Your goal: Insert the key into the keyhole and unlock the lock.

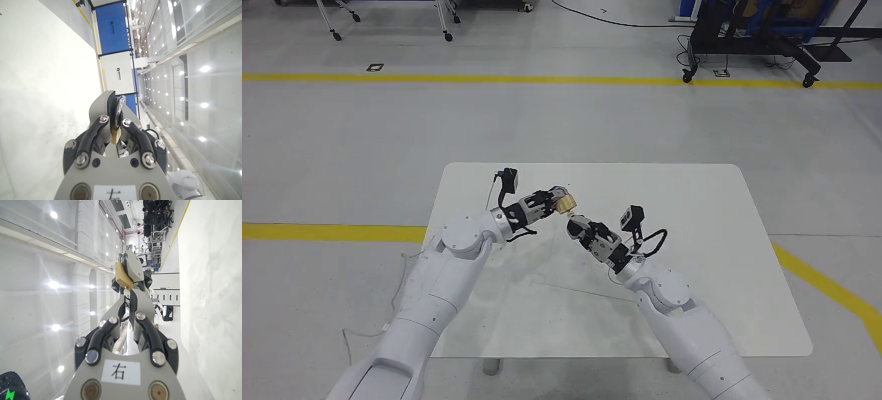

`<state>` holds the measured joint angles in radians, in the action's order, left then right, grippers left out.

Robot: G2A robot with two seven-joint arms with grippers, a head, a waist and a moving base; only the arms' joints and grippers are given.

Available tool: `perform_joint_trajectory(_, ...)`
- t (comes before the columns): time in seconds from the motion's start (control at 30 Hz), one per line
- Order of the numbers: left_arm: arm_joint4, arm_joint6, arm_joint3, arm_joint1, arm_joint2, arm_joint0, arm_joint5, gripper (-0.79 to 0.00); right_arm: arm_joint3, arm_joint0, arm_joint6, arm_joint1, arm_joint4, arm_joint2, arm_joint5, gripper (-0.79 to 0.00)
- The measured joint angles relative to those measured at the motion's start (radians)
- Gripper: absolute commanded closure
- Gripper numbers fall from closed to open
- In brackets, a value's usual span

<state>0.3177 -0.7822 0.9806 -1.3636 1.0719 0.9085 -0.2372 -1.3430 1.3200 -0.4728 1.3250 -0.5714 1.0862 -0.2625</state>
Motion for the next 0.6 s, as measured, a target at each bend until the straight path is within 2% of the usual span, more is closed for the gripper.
perform_joint_trajectory(0.07, 0.001, -0.002, 0.002, 0.000, 0.001, 0.002, -0.002, 0.000, 0.004, -0.003, 0.010, 0.002, 0.006, -0.002, -0.007, -0.108)
perform_joint_trajectory(0.17, 0.000, -0.005, 0.006, 0.001, 0.001, 0.004, -0.004, 0.000, 0.007, -0.005, 0.020, 0.004, 0.015, -0.004, -0.013, -0.175)
perform_joint_trajectory(0.23, 0.000, -0.005, 0.007, 0.001, 0.002, 0.005, -0.003, 0.000, 0.008, -0.005, 0.023, 0.005, 0.017, -0.005, -0.016, -0.175)
perform_joint_trajectory(0.37, -0.001, -0.008, 0.009, 0.001, 0.002, 0.006, -0.004, 0.000, 0.009, -0.005, 0.028, 0.007, 0.019, -0.003, -0.019, -0.139)
perform_joint_trajectory(0.5, -0.004, -0.012, 0.011, 0.001, 0.000, 0.006, -0.008, 0.000, 0.012, -0.006, 0.032, 0.010, 0.006, -0.001, -0.017, 0.000)
perform_joint_trajectory(0.6, -0.002, -0.018, 0.010, 0.001, -0.001, 0.005, -0.009, 0.000, 0.014, -0.006, 0.026, 0.012, -0.004, 0.001, -0.017, 0.000)
